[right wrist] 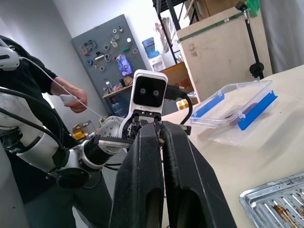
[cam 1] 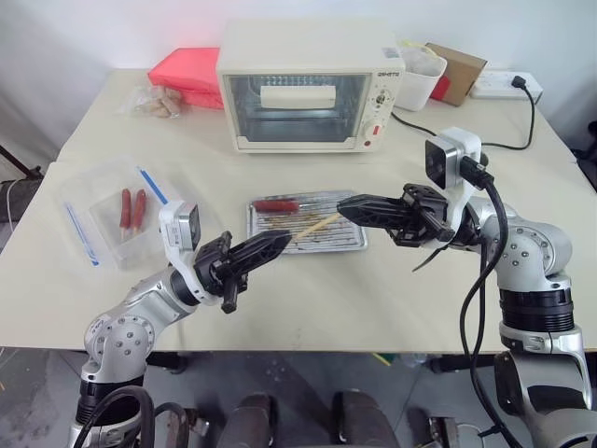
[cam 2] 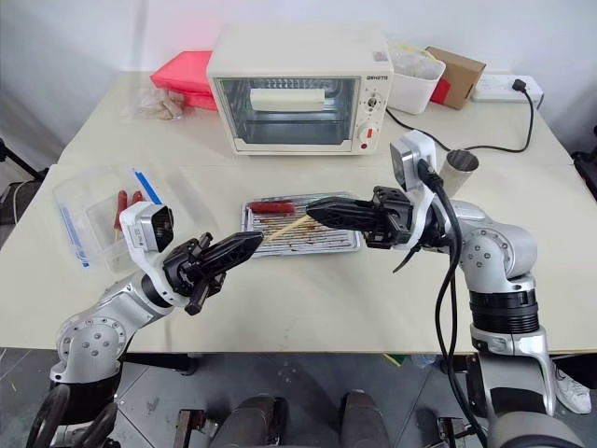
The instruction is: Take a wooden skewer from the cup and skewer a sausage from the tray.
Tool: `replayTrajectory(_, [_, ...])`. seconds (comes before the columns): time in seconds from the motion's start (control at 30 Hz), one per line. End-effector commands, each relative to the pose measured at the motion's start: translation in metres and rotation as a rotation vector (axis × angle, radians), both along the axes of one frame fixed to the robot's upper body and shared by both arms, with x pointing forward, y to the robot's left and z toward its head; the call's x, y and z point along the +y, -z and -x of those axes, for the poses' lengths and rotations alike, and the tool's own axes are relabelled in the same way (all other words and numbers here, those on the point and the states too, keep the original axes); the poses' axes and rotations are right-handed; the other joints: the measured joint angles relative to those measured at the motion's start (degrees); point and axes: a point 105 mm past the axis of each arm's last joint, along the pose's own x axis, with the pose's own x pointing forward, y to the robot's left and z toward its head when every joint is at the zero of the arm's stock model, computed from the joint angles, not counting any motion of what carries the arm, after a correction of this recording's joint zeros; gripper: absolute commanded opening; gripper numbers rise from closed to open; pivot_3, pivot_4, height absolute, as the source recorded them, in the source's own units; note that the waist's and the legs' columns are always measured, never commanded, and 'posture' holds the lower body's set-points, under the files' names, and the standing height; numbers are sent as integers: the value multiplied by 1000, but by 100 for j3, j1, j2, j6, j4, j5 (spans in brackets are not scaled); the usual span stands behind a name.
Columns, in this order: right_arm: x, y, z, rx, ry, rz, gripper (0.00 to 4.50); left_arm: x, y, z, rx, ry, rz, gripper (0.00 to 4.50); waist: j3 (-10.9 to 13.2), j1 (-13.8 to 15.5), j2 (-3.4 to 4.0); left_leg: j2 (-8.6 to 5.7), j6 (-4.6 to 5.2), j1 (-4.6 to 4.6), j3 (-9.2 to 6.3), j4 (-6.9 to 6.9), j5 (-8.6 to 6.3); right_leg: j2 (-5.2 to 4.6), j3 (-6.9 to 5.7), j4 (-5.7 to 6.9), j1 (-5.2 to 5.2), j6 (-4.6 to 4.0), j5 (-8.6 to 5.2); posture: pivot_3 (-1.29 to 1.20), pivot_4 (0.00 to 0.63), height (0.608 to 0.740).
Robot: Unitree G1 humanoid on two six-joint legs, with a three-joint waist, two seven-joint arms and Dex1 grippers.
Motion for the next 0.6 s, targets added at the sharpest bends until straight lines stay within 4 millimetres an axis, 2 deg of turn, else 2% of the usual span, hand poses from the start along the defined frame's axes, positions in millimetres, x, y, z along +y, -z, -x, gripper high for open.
replayTrajectory(0.03, [1, -9, 9, -50, -33, -41, 0, 0, -2, -2, 3, -14, 3, 42, 0, 0, 0, 0, 0, 0, 0, 0, 0, 0, 0, 0, 0, 0, 0, 0, 150, 740])
replayTrajectory(0.23, [1, -7, 8, 5, -29, -22, 0, 1, -5, -5, 10, -27, 13, 42, 0, 4, 0, -1, 0, 0, 0, 1, 0, -1, 1, -1, 1, 0, 0, 0, 150, 740])
replayTrajectory(0.4, [0, -6, 8, 16, -21, -7, 1331, 4, -5, -5, 15, -28, 10, 0, 0, 2, 0, 0, 0, 0, 0, 0, 0, 0, 0, -1, 1, 0, 0, 0, 150, 740])
replayTrajectory(0.6, [-7, -7, 7, -17, -11, 3, 3457, 12, -2, -4, 29, -52, 0, 0, 0, 2, 0, 0, 0, 0, 0, -2, 0, 0, 0, -2, 0, 0, 0, 0, 150, 740])
